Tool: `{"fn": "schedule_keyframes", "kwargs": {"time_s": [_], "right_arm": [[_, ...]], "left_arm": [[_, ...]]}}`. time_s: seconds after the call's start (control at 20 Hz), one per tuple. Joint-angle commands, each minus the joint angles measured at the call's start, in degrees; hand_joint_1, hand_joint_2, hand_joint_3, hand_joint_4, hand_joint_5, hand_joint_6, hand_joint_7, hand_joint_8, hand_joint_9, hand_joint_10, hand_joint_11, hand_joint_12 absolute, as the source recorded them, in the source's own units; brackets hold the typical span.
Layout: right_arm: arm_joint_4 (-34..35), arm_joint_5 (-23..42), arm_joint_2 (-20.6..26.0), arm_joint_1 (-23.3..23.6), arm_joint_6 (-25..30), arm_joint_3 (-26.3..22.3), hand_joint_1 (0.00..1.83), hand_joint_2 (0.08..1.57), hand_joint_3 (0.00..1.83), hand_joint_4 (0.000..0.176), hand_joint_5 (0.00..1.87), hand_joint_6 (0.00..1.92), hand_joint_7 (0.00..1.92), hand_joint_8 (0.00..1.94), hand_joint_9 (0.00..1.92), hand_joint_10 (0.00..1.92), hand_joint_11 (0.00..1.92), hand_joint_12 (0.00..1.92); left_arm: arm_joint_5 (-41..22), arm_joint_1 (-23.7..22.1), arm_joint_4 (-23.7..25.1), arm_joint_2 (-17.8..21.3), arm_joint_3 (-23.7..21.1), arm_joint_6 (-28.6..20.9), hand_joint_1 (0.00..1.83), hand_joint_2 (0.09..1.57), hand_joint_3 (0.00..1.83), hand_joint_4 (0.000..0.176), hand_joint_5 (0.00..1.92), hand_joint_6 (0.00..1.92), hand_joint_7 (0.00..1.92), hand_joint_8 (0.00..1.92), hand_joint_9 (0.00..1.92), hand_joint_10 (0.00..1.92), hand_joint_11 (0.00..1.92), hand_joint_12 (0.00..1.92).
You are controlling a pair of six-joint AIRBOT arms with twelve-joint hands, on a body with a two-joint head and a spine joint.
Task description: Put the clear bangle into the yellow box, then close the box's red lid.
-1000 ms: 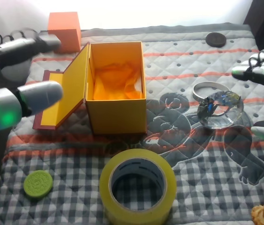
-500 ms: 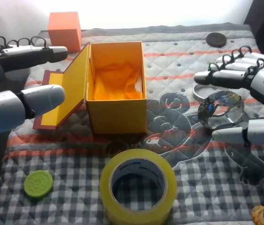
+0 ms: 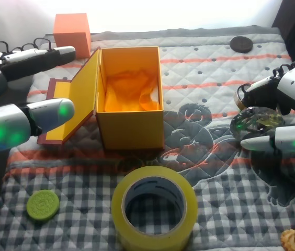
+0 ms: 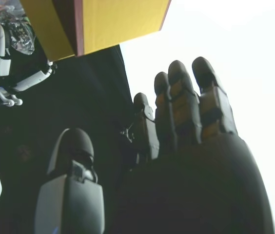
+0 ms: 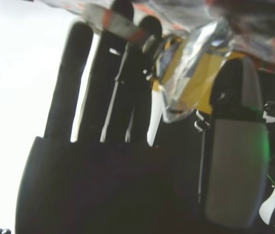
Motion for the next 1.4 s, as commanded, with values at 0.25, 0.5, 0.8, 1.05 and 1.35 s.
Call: {"fn": "schedule_keyframes", "kwargs": {"time_s": [0.25, 0.5, 0.8, 1.05, 1.35], "right_arm": [[-8.2, 5.2, 1.0, 7.8, -0.8, -1.7, 1.27, 1.09, 0.0, 0.0, 0.92, 0.92, 1.18, 0.81, 1.37, 0.24, 1.08, 0.88], [-14.8, 9.3, 1.3, 15.1, 1.6, -2.3, 1.26, 1.09, 0.0, 0.0, 0.92, 0.95, 1.17, 0.79, 1.4, 0.01, 1.17, 0.65], [-18.5, 8.6, -2.2, 23.4, 1.6, -0.2, 1.16, 1.16, 0.0, 0.0, 0.87, 1.11, 1.24, 0.34, 1.49, 0.01, 1.29, 0.56], [-19.8, 6.1, -7.8, 27.5, 1.6, 2.1, 1.27, 1.1, 0.0, 0.0, 0.89, 0.98, 1.17, 0.8, 1.47, 0.0, 1.41, 0.37], [-17.6, 3.5, -13.9, 28.2, 1.6, 4.8, 1.25, 1.09, 0.0, 0.0, 0.93, 0.99, 1.16, 0.77, 1.43, 0.01, 1.34, 0.45]], "left_arm": [[-6.8, -0.7, 0.8, -0.3, 0.2, -0.3, 0.28, 1.13, 0.0, 0.176, 0.34, 0.0, 0.41, 0.0, 0.36, 0.0, 0.0, 0.5], [-7.1, -0.7, 0.5, -0.4, 0.7, -0.3, 0.22, 1.15, 0.0, 0.176, 0.36, 0.0, 0.36, 0.0, 0.33, 0.0, 0.0, 0.48], [-7.8, -0.8, 0.0, -0.5, 1.3, -0.3, 0.22, 1.15, 0.0, 0.176, 0.31, 0.0, 0.33, 0.0, 0.32, 0.0, 0.0, 0.6], [-7.6, -1.5, -0.3, -1.3, 2.1, -0.3, 0.22, 1.14, 0.0, 0.176, 0.34, 0.0, 0.35, 0.0, 0.36, 0.0, 0.0, 0.66], [-6.3, -2.9, -0.3, -2.8, 3.4, -0.3, 0.25, 1.14, 0.0, 0.176, 0.33, 0.0, 0.34, 0.0, 0.37, 0.0, 0.0, 0.6]]}}
